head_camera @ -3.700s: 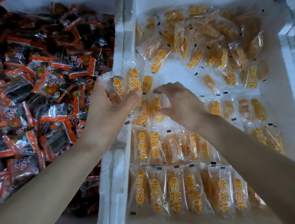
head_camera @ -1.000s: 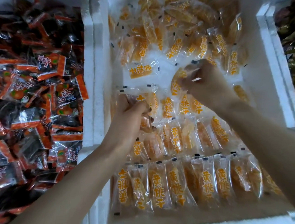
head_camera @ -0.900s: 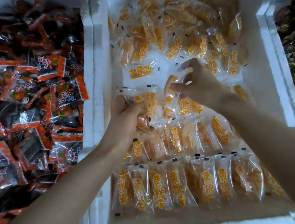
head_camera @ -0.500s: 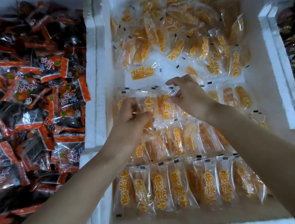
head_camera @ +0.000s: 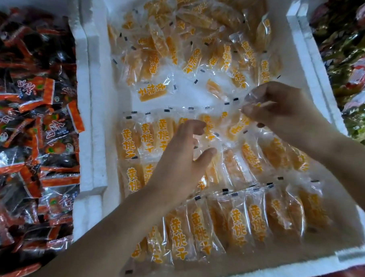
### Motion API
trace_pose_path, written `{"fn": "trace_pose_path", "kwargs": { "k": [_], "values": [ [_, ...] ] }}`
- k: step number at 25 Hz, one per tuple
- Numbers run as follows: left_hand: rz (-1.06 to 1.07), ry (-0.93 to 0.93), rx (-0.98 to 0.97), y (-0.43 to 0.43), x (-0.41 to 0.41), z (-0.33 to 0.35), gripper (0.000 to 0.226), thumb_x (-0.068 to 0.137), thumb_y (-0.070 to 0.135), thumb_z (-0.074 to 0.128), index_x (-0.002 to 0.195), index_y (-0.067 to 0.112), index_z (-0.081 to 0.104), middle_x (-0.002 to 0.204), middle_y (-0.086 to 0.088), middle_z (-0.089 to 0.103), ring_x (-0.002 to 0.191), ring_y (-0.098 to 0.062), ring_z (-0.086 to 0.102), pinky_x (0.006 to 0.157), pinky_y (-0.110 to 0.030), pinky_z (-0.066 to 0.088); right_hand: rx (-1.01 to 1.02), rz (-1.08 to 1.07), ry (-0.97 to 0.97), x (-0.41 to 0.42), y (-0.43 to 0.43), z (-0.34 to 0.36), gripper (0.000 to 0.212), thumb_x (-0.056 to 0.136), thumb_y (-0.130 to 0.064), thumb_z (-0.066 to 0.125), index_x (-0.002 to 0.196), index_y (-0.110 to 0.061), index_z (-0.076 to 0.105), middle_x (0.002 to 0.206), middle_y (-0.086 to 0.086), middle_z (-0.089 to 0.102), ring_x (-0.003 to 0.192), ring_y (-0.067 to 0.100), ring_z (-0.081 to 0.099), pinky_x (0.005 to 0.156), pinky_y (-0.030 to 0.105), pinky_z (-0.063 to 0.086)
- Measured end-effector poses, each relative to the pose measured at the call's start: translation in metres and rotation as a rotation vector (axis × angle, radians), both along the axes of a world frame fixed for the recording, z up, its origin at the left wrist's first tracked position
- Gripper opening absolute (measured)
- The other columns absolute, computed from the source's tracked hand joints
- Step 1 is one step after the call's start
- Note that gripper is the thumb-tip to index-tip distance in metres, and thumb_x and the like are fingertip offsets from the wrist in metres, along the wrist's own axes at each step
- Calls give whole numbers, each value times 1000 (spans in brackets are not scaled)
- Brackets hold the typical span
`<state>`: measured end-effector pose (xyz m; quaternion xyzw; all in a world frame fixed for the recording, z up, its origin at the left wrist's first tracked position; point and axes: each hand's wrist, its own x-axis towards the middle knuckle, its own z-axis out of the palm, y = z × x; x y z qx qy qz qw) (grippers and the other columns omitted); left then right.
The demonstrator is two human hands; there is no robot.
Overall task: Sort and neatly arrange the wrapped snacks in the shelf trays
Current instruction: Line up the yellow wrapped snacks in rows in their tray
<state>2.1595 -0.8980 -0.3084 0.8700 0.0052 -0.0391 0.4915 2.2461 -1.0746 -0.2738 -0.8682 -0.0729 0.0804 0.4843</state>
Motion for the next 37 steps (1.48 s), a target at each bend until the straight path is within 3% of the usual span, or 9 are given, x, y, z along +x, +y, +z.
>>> {"fn": "trace_pose_path", "kwargs": {
  "k": [5, 9, 11, 14, 16, 20, 27, 32, 37],
  "values": [
    [-271, -121, 519, -14, 1, -24, 55, 82, 30, 54, 132, 5, 52, 129, -12, 54, 118, -32, 50, 99, -45, 41, -370, 303, 33, -2, -29, -26, 16, 83, -16, 67, 80, -30, 62, 86, 3, 65, 82, 21, 61, 79, 33, 46],
    [-277, -193, 706, -15, 2, -32, 54, 78, 29, 71, 122, 1, 59, 117, -16, 61, 107, -35, 58, 86, -44, 47, -361, 383, -47, -8, -13, -44, 13, 90, -12, 58, 99, -15, 67, 90, -3, 62, 85, 17, 59, 71, 19, 40],
    [-285, -235, 769, -13, 1, -33, 57, 74, 31, 77, 119, 0, 61, 112, -14, 63, 100, -33, 62, 80, -41, 50, -456, 416, -216, -11, -10, -51, 16, 91, -9, 56, 105, -13, 63, 99, 1, 60, 93, 21, 59, 78, 23, 40],
    [-302, -269, 809, -11, -1, -34, 57, 80, 40, 59, 121, 1, 59, 113, -12, 62, 100, -30, 61, 81, -39, 50, -730, 544, -652, -21, -15, -60, 20, 86, -6, 56, 105, -7, 63, 98, 11, 61, 91, 30, 60, 77, 38, 52],
    [-315, -266, 827, -10, -2, -35, 56, 85, 42, 51, 123, 0, 57, 116, -13, 60, 104, -29, 60, 85, -40, 50, -745, 580, -693, -29, -18, -62, 26, 91, -16, 44, 103, -6, 65, 95, 11, 62, 88, 30, 62, 73, 40, 54],
    [-340, -258, 823, -8, -3, -35, 58, 91, 43, 32, 127, 2, 55, 119, -11, 58, 108, -27, 59, 88, -38, 50, -718, 589, -647, -30, -19, -64, 34, 94, -25, 38, 106, -7, 64, 98, 9, 62, 90, 27, 62, 75, 38, 54],
    [-197, -419, 724, 7, 61, -16, 36, 91, 26, 41, 120, 9, 56, 118, -12, 55, 107, -30, 54, 89, -42, 43, -579, 231, -437, 42, 9, -48, 34, 97, -22, 45, 127, -8, 50, 125, 12, 52, 116, 30, 47, 92, 28, 31],
    [111, -93, 833, 48, 118, -12, 41, 96, 27, 49, 134, 12, 44, 137, -11, 42, 127, -31, 36, 102, -41, 25, -700, 184, -291, 76, 45, -62, 48, 92, -30, 55, 135, -13, 41, 133, 8, 46, 127, 25, 36, 102, 30, 29],
    [161, 31, 666, 84, 120, -23, 51, 89, 25, 63, 133, 7, 44, 134, -16, 45, 124, -33, 45, 100, -45, 37, -700, 122, -362, 78, 63, -59, 52, 87, -26, 59, 133, -14, 39, 126, 5, 53, 122, 26, 41, 97, 33, 35]
  ]
}}
